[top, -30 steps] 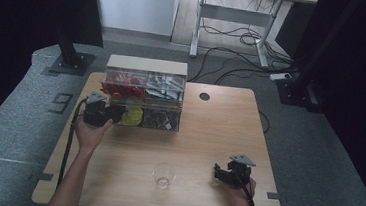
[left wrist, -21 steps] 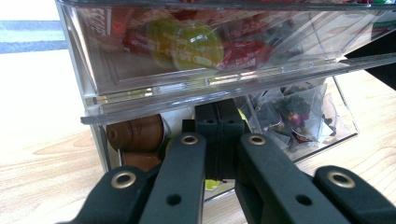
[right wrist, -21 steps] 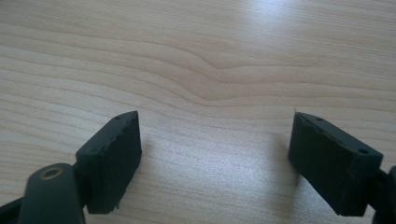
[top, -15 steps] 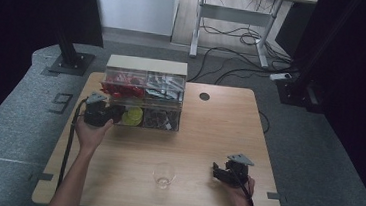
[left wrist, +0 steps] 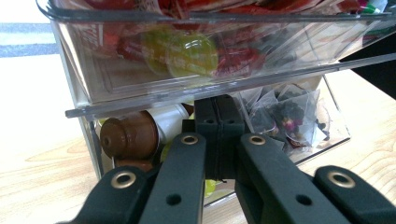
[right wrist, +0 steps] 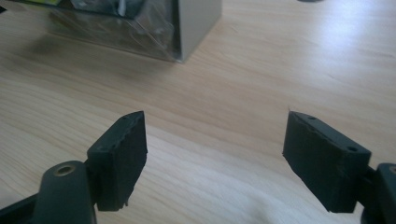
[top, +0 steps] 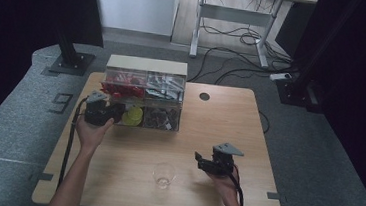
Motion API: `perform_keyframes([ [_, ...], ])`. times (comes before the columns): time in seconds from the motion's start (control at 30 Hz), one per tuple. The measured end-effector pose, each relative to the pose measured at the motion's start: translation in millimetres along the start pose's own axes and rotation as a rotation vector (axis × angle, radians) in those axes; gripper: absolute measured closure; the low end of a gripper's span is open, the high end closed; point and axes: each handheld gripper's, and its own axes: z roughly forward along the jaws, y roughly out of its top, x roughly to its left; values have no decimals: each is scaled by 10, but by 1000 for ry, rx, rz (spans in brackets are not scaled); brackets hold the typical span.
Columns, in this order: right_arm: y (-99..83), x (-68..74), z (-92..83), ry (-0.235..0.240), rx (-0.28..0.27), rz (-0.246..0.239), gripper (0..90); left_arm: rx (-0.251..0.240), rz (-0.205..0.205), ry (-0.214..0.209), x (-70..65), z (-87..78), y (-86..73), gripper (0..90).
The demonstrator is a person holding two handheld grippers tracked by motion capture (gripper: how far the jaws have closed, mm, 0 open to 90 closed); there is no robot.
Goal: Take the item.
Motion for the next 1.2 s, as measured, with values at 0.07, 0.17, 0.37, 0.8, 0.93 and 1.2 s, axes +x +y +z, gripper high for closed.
perform_keyframes([
  [0.07,20,21,12,2,-3,1,231,0,1,-1,-2,0,0,900],
  [0.17,99,83,36,22,-21,5,250,2,5,0,-9,6,1,900],
  [0.37,165,129,93,60,-43,33,282,3,3,-6,-11,17,2,900],
  [0.8,316,277,274,84,-56,18,340,4,-3,-25,5,13,19,900],
  [0.93,376,345,329,98,-63,-4,358,1,-6,-27,13,16,24,900],
  [1.2,458,412,370,112,-85,-26,444,-2,-7,-24,7,9,26,900],
])
